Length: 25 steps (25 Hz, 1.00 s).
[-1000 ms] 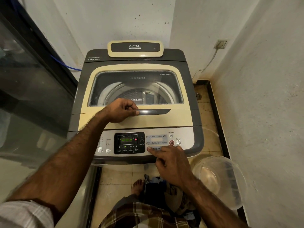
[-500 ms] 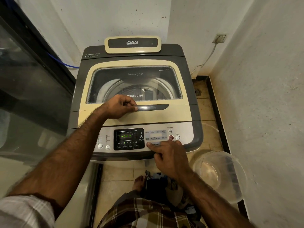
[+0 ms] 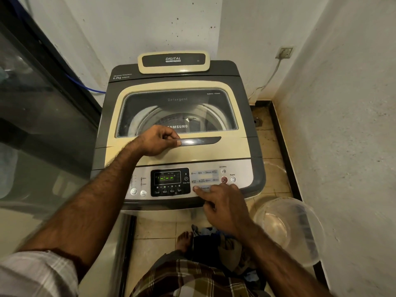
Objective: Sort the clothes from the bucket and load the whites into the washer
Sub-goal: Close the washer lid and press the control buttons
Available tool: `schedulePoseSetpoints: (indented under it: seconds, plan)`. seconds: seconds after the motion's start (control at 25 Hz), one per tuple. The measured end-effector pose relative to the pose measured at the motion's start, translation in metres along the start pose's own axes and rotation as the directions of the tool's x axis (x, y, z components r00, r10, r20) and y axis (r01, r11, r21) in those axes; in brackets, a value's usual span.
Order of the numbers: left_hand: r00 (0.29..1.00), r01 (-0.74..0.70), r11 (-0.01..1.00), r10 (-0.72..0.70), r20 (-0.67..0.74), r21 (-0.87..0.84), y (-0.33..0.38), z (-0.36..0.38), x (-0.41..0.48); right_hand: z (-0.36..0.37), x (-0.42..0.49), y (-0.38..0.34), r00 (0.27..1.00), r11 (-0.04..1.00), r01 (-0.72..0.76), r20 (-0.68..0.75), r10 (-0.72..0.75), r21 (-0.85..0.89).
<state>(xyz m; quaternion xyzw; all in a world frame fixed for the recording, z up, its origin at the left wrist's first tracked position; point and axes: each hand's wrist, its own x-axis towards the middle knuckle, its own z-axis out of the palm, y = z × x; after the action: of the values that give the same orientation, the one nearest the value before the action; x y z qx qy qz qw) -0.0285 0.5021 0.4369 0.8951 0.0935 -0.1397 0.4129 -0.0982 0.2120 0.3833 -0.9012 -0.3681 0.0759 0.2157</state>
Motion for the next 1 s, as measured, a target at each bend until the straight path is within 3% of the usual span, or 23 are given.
schedulePoseSetpoints:
  seconds: [0.16,0.48,0.6,0.76,1.0]
  plan:
    - [1.0,-0.001,1.0,0.001,-0.01,0.0,-0.001,0.0,0.0,0.004,-0.007,0.003,0.999,0.992,0.05,-0.005,-0.051,-0.116]
    - [1.0,-0.014,1.0,0.014,0.003,0.016,-0.001,0.0,0.001,-0.001,-0.005,-0.003,1.0,0.999,0.02,-0.015,-0.021,-0.041]
    - [1.0,-0.017,1.0,0.017,0.009,0.015,0.0,0.0,0.001,-0.01,-0.006,0.004,0.988,0.992,-0.087,-0.117,0.098,0.093]
    - [1.0,-0.019,1.0,0.019,0.012,0.012,0.0,-0.001,0.001,-0.023,-0.019,0.034,0.911,0.956,-0.294,-0.295,0.287,0.024]
    - [1.0,-0.019,1.0,0.019,0.013,0.002,0.001,-0.001,-0.001,-0.018,-0.029,0.055,0.939,0.982,-0.186,-0.303,0.164,-0.044]
